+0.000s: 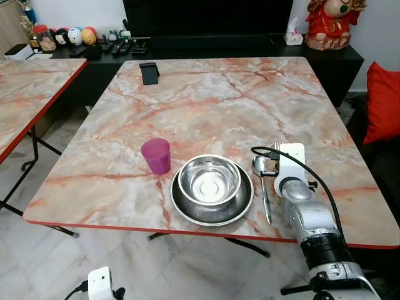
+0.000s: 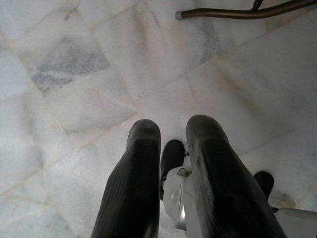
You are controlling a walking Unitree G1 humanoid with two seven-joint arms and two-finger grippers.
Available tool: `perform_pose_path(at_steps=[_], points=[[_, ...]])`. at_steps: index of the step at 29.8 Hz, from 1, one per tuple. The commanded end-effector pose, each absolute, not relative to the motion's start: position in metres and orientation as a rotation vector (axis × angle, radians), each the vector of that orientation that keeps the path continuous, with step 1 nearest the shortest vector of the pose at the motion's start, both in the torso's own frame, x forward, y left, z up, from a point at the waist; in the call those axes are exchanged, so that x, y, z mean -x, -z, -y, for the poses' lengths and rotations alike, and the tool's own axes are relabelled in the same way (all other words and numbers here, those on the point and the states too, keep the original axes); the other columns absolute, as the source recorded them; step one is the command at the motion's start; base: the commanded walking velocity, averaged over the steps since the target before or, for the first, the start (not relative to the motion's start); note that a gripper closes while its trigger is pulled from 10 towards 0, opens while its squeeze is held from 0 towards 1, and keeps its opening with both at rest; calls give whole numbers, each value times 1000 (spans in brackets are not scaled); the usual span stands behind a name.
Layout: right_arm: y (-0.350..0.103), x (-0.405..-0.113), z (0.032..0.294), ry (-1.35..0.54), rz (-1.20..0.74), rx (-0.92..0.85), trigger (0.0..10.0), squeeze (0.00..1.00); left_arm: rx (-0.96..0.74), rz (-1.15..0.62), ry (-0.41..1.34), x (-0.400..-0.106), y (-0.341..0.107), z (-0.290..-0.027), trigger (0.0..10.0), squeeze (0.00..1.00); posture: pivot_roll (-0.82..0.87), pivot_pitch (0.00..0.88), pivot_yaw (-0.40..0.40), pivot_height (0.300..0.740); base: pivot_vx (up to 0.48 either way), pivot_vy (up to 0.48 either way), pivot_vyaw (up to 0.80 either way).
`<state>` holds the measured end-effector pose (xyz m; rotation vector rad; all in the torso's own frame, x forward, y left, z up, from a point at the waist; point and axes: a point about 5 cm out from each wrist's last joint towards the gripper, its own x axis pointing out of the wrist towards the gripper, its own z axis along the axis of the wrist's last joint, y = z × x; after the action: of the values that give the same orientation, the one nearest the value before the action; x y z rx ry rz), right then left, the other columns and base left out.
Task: Setting the table
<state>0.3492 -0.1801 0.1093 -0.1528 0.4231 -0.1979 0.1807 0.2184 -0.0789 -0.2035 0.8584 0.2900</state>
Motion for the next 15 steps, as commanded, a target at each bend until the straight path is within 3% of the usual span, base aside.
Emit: perform_pose_path(at_steps=[1,15], points=[[-110,-347,176,183,-429,129,10000,0,202,-877,-295,-177,81,-220,10000,0,-1,51,59,740,0,0,0],[-99,-337,175,185,-483,111,10000,0,200,-879,-291,-176,81,-220,10000,0,0,53,57,740,0,0,0]])
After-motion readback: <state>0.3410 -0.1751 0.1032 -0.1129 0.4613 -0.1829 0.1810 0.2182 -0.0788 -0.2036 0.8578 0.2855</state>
